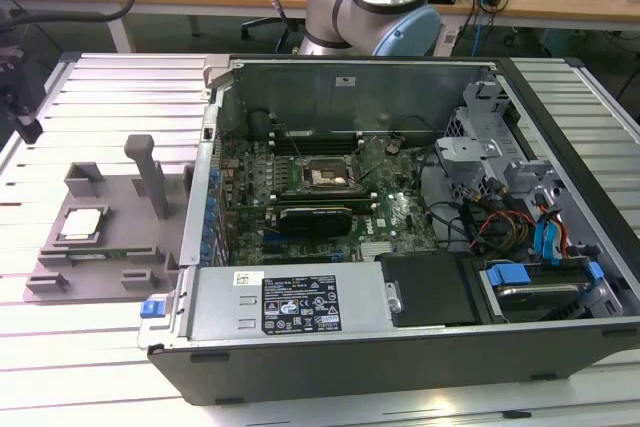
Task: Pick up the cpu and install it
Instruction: 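Pick up the cpu and move it towards the insertion slot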
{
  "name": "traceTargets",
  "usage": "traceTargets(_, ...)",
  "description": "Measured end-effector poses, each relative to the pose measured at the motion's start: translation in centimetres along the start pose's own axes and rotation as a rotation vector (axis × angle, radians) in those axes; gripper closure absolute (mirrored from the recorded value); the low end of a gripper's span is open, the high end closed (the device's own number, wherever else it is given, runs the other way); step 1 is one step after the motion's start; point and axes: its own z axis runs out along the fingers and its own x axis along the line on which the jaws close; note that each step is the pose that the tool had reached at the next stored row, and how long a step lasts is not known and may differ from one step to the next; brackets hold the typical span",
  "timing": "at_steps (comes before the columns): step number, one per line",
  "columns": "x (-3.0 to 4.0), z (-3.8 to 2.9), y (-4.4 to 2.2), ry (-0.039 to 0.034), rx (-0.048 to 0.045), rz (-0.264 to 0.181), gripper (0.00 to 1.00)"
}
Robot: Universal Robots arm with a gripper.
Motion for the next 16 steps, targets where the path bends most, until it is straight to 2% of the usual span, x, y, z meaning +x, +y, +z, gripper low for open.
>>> traceTargets(16, 0.03, 1.01, 0.0, -0.0001, 0.0, 0.0, 0.38)
